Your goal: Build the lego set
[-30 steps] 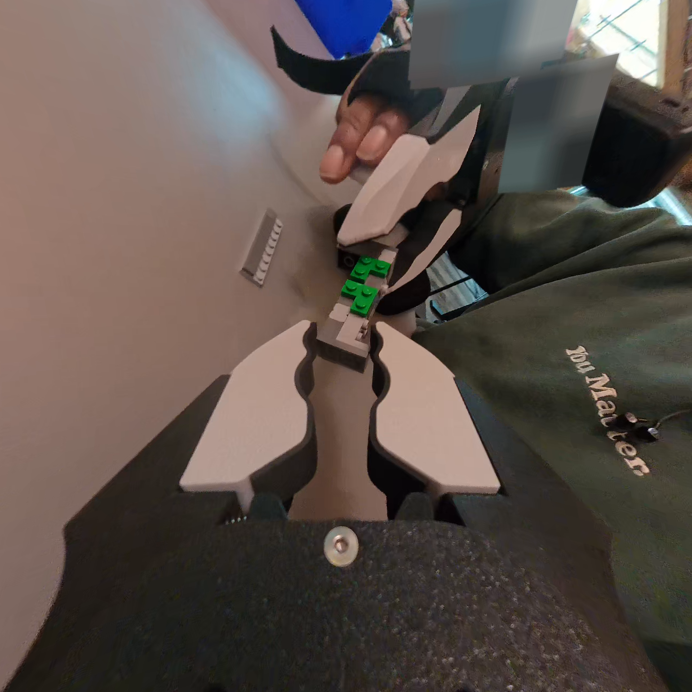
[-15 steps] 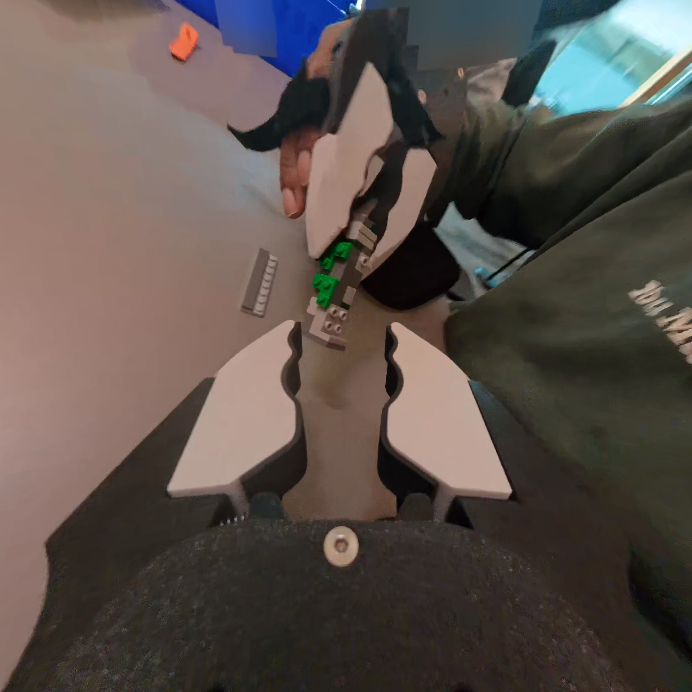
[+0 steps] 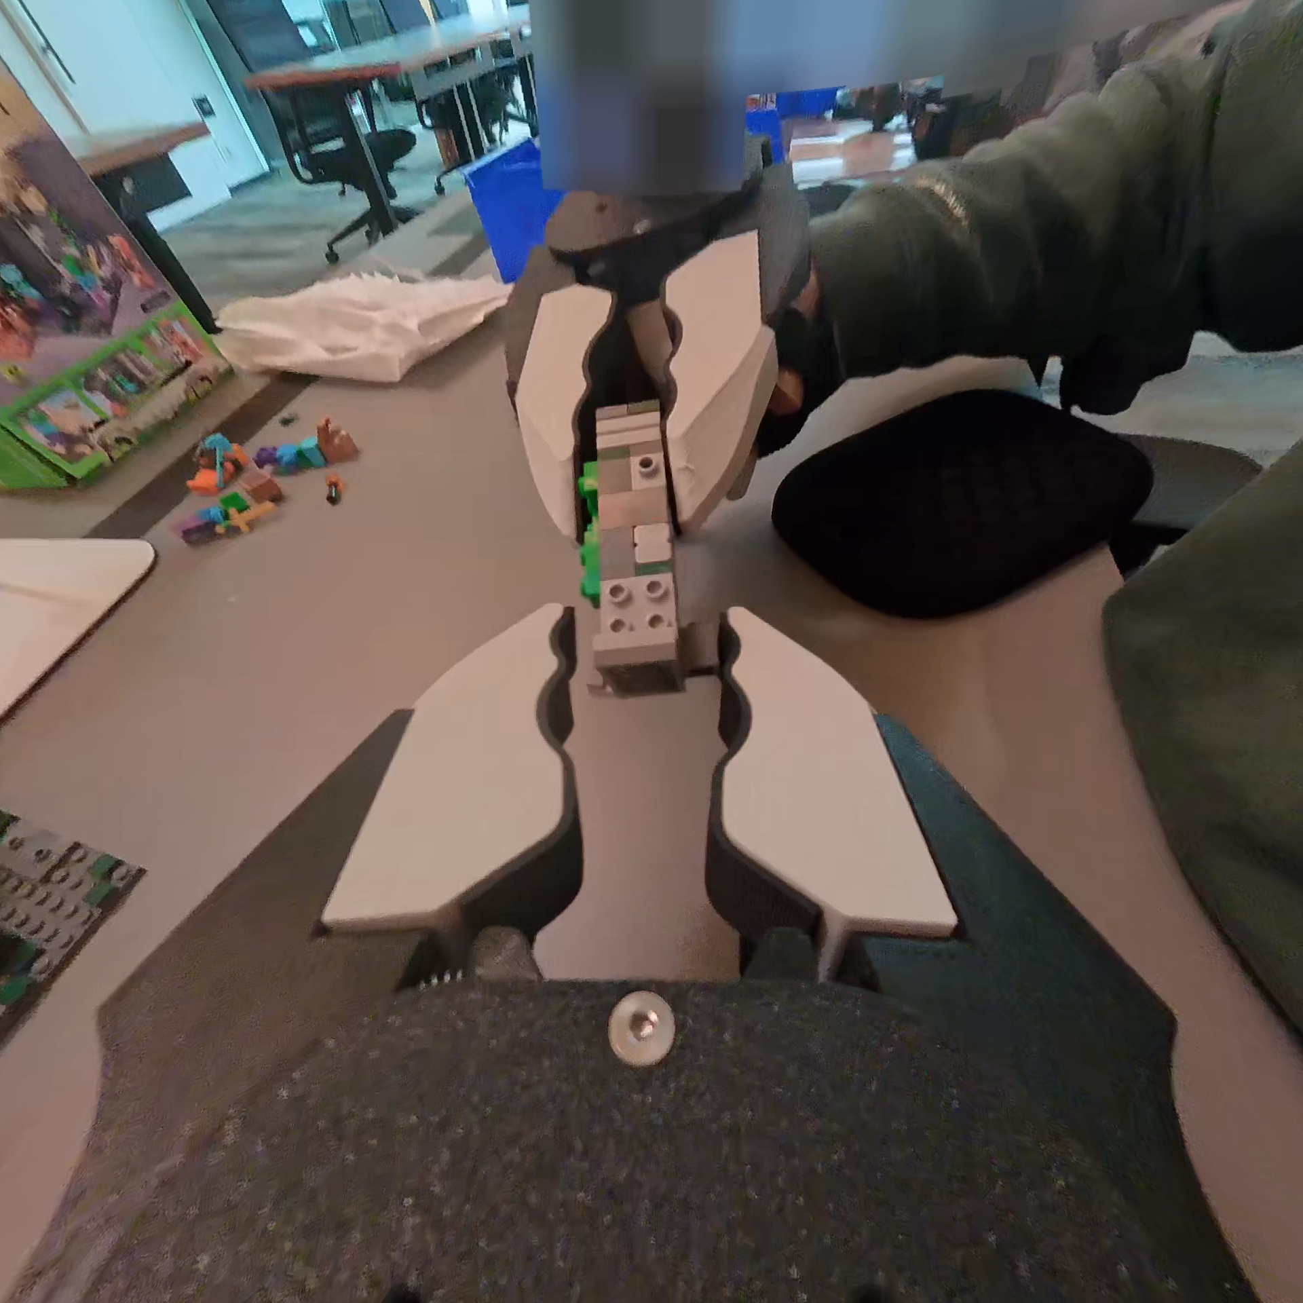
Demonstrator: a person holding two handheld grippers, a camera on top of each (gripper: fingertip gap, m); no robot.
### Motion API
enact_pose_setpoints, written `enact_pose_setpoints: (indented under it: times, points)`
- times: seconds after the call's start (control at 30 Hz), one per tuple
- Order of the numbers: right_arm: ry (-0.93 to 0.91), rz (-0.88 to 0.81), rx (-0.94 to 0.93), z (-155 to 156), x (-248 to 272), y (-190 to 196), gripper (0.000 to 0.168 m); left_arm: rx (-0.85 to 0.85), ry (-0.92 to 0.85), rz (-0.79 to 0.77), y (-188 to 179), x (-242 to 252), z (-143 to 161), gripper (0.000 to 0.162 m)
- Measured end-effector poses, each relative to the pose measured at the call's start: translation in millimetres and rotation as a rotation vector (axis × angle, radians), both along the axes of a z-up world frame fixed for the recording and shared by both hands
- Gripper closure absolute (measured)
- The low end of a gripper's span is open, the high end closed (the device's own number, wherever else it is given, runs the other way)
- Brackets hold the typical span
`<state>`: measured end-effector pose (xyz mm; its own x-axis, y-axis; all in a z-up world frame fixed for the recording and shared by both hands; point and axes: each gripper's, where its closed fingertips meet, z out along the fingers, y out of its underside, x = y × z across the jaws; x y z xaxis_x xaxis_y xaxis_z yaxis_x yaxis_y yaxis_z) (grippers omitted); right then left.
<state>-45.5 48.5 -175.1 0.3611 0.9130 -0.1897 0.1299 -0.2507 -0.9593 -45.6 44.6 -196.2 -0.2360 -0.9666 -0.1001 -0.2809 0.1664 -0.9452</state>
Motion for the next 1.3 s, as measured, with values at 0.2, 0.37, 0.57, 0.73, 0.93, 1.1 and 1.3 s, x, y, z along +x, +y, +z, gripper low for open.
enact_pose_setpoints:
  times: [0.2, 0.37, 0.57, 0.73, 0.93, 1.1, 1.3]
  points:
    - [-0.003, -0.014, 0.023, -0.7, 1.1, 1.5, 0.146, -0.017, -0.007, 0.002, 0.7, -1.9, 2.0, 0.133]
    - [-0.109, 0.011, -0.021, -22.5, 2.9, 0.9, 0.145, -0.022, 0.089, -0.003, 2.9, -4.1, -19.5, 0.135]
    - [-0.484, -0.012, -0.029, -59.2, 37.5, 6.6, 0.142, -0.04, 0.3, 0.051, 19.8, -14.3, -55.7, 0.135]
    - [-0.872, 0.029, -0.068, -94.3, 66.5, -2.2, 0.142, -0.053, 0.351, 0.065, 24.0, -13.3, -66.0, 0.135]
    - [-0.954, 0.027, -0.13, -113.2, 66.7, 2.5, 0.144, -0.044, 0.357, 0.061, 23.3, -14.9, -69.1, 0.135]
    - [-0.932, 0.089, -0.188, -114.8, 64.1, -0.5, 0.153, -0.04, 0.374, 0.057, 22.5, -15.5, -72.7, 0.135]
    - [-0.871, 0.114, -0.141, -89.3, 59.4, -2.5, 0.153, -0.032, 0.389, 0.047, 20.7, -16.4, -76.4, 0.135]
